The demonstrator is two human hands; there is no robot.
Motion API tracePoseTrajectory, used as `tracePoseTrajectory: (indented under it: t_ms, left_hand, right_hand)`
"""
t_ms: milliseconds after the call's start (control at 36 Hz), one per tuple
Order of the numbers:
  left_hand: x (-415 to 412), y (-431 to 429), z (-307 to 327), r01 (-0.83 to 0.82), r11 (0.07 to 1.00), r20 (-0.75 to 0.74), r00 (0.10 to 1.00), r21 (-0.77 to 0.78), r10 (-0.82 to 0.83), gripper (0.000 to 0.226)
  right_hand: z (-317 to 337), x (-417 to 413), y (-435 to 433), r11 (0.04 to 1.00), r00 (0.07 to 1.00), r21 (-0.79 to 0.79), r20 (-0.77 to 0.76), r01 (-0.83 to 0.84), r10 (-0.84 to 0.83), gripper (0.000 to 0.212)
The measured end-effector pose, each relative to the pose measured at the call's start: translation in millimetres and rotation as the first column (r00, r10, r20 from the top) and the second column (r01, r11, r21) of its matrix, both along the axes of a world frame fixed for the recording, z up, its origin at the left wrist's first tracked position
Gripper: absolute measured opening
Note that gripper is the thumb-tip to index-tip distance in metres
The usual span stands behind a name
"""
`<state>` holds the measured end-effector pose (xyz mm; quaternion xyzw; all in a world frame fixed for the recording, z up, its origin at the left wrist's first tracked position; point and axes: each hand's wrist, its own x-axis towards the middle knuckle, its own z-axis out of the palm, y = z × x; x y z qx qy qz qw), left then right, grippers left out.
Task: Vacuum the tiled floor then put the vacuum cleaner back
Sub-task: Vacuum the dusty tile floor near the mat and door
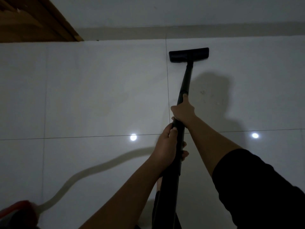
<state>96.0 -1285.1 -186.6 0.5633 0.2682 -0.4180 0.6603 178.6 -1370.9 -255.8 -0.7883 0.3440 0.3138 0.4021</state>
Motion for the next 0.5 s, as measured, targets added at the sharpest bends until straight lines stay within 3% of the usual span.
tracePoseTrajectory:
  t_ms: [222,361,500]
  left_hand:
    - [-19,0,5,0.023,1.000,-0.033,0.999,-0.011,-0.024,0.035]
    - [-36,-4,7,0.062,0.998,-0.025,0.998,-0.017,-0.062,0.035]
    - [-53,-14,10,0.122,0.992,-0.019,0.992,-0.035,-0.123,0.036]
  right_hand:
    - [6,-27,-3,0.992,0.996,0.091,0.033,0.085,-0.089,0.067]
    - [7,-43,-9,0.997,0.998,0.028,0.001,0.070,-0.070,0.075]
    - [8,-69,-26,0.987,0.986,0.004,-0.018,0.163,-0.163,0.080]
